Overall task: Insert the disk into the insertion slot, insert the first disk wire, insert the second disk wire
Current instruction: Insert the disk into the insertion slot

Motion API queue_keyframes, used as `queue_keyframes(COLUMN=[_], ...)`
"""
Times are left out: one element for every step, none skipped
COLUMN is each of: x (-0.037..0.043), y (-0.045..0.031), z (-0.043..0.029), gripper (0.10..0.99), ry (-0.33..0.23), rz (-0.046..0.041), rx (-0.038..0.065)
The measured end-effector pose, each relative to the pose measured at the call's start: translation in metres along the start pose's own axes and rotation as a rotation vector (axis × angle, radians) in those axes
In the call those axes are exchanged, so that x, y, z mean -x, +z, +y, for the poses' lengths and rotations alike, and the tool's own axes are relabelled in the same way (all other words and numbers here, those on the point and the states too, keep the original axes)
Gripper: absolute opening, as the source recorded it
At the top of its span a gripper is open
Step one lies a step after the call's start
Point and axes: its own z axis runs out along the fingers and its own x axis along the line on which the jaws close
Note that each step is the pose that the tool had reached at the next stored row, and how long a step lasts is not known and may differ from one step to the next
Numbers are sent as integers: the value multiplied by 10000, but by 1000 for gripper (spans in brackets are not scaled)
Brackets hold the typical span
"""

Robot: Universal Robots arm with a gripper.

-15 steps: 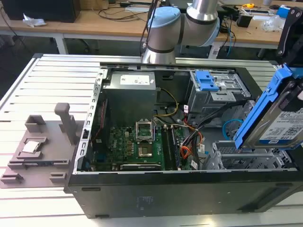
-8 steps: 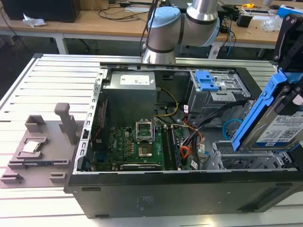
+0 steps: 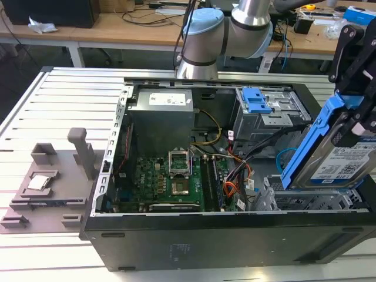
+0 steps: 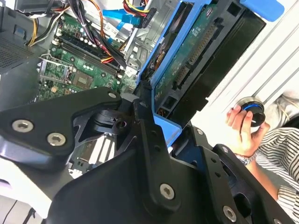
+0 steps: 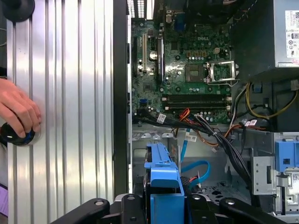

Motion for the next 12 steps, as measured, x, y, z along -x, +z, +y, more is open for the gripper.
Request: queue_keyframes(x=[4,14,28,37,43,47,51,55,59,66,71,75], y=[6,18,32,41,46,51,54,58,61,72,81,90], z=[0,1,0,0,0,0,0,0,0,-1,-1,-1], gripper=[365,365,365,365,365,365,365,365,365,365,365,365], ry=[0,1,1,2,1,1,2,1,1,1,1,2], rz=[0,-1,0,0,0,-1,1,0,1,-1,-2,0], rx=[0,0,0,0,0,0,0,0,0,0,0,0])
